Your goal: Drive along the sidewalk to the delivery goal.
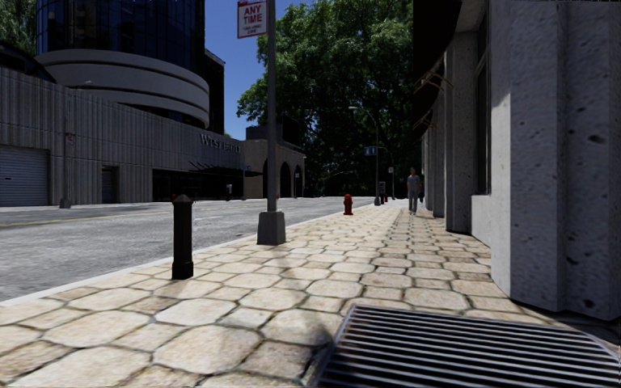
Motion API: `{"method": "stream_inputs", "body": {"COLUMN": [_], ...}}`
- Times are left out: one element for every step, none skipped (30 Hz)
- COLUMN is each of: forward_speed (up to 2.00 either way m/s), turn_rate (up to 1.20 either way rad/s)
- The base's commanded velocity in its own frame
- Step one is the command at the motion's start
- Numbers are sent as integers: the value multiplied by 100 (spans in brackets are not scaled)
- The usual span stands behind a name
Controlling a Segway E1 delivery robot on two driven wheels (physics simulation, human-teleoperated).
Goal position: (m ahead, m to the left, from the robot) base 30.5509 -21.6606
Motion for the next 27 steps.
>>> {"method": "stream_inputs", "body": {"forward_speed": [200,200,200,200,200,200,200,200,200,200,200,200,200,200,200,200,200,200,200,200,200,200,200,200,200,200,200], "turn_rate": [0,0,0,0,0,0,0,0,0,0,0,0,0,0,0,0,0,0,0,-8,-14,-16,-20,-20,-23,-29,-31]}}
